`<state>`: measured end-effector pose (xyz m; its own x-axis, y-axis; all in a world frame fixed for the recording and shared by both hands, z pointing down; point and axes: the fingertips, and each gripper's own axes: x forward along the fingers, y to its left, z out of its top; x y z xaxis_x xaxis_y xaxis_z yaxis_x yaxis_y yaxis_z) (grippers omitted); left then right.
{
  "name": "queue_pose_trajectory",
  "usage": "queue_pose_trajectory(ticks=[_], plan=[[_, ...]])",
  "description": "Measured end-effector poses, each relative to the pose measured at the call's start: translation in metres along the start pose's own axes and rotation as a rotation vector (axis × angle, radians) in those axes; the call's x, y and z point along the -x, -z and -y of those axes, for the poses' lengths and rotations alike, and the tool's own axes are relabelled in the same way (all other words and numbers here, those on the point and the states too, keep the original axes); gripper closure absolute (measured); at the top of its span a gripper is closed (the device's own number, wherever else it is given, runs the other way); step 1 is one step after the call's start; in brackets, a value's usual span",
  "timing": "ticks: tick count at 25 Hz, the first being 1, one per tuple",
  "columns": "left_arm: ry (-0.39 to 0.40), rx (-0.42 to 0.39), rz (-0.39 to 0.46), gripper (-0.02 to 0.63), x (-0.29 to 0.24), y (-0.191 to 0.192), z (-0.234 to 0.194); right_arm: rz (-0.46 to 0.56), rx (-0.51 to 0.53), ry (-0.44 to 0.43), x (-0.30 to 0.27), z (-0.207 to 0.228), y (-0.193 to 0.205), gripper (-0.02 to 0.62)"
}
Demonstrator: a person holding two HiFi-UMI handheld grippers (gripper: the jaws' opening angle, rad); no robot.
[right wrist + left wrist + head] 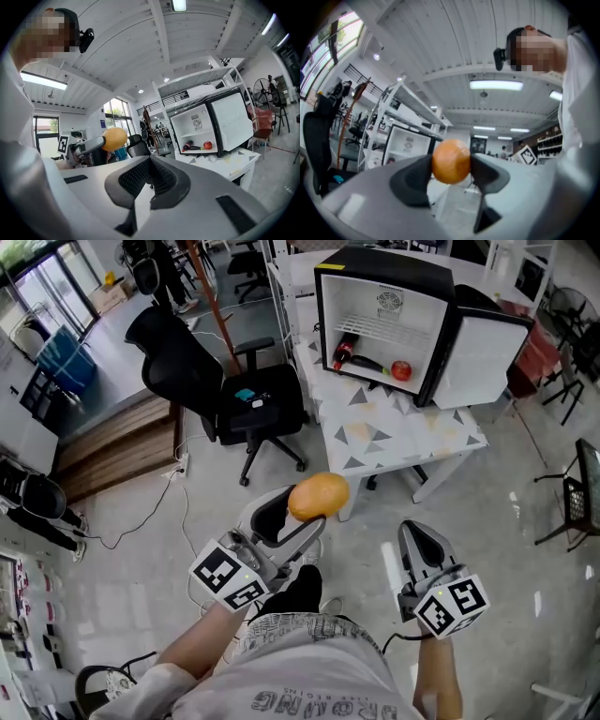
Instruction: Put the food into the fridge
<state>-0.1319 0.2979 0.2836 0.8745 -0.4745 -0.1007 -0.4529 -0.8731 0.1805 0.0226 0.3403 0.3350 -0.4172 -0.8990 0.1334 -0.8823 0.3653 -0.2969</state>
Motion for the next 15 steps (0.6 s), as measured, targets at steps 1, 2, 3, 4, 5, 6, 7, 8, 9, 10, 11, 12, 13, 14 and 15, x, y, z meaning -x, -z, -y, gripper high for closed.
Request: queue_pose_trajectory(ticks=[1, 2, 3, 4, 5, 6, 7, 8, 9, 10, 11, 12, 13, 14, 15], plan=[[0.001, 0.002, 0.003, 0.342, -0.004, 0.001, -0.003, -0.002, 0.002, 0.003, -0.002, 0.004, 0.000, 0.604], [0.001, 0.003, 0.006, 0.342, -0.008, 0.001, -0.006, -0.005, 0.003, 0.005, -0.005, 0.009, -0.001, 0.604], [0.001, 0.004, 0.008, 0.342, -0.011, 0.002, -0.009, -0.006, 0.005, 0.006, -0.009, 0.012, -0.002, 0.604], [0.001, 0.005, 0.010, 0.342, -0.015, 0.002, -0.014, -0.007, 0.006, 0.007, -0.014, 0.016, -0.003, 0.604], [0.002, 0.006, 0.010, 0.343, -0.019, 0.002, -0.018, -0.008, 0.006, 0.007, -0.019, 0.019, -0.004, 0.604], [0.002, 0.007, 0.010, 0.343, -0.023, 0.002, -0.023, -0.009, 0.007, 0.007, -0.024, 0.022, -0.005, 0.604], [0.003, 0.009, 0.010, 0.343, -0.027, 0.003, -0.029, -0.010, 0.007, 0.008, -0.029, 0.026, -0.007, 0.604], [0.004, 0.011, 0.009, 0.343, -0.032, 0.003, -0.034, -0.011, 0.006, 0.009, -0.035, 0.030, -0.008, 0.604], [0.004, 0.013, 0.008, 0.342, -0.037, 0.004, -0.041, -0.012, 0.005, 0.010, -0.041, 0.034, -0.009, 0.604], [0.004, 0.014, 0.006, 0.343, -0.042, 0.005, -0.048, -0.013, 0.004, 0.012, -0.048, 0.039, -0.011, 0.604], [0.004, 0.016, 0.004, 0.344, -0.047, 0.006, -0.056, -0.014, 0.001, 0.014, -0.056, 0.045, -0.011, 0.604], [0.005, 0.018, 0.002, 0.343, -0.053, 0.007, -0.064, -0.017, -0.002, 0.017, -0.063, 0.050, -0.012, 0.604], [0.005, 0.021, 0.000, 0.343, -0.058, 0.008, -0.072, -0.020, -0.005, 0.021, -0.071, 0.055, -0.012, 0.604], [0.006, 0.024, -0.002, 0.343, -0.063, 0.008, -0.080, -0.024, -0.008, 0.024, -0.079, 0.059, -0.012, 0.604], [0.007, 0.027, -0.004, 0.344, -0.068, 0.009, -0.088, -0.028, -0.011, 0.028, -0.086, 0.064, -0.012, 0.604]])
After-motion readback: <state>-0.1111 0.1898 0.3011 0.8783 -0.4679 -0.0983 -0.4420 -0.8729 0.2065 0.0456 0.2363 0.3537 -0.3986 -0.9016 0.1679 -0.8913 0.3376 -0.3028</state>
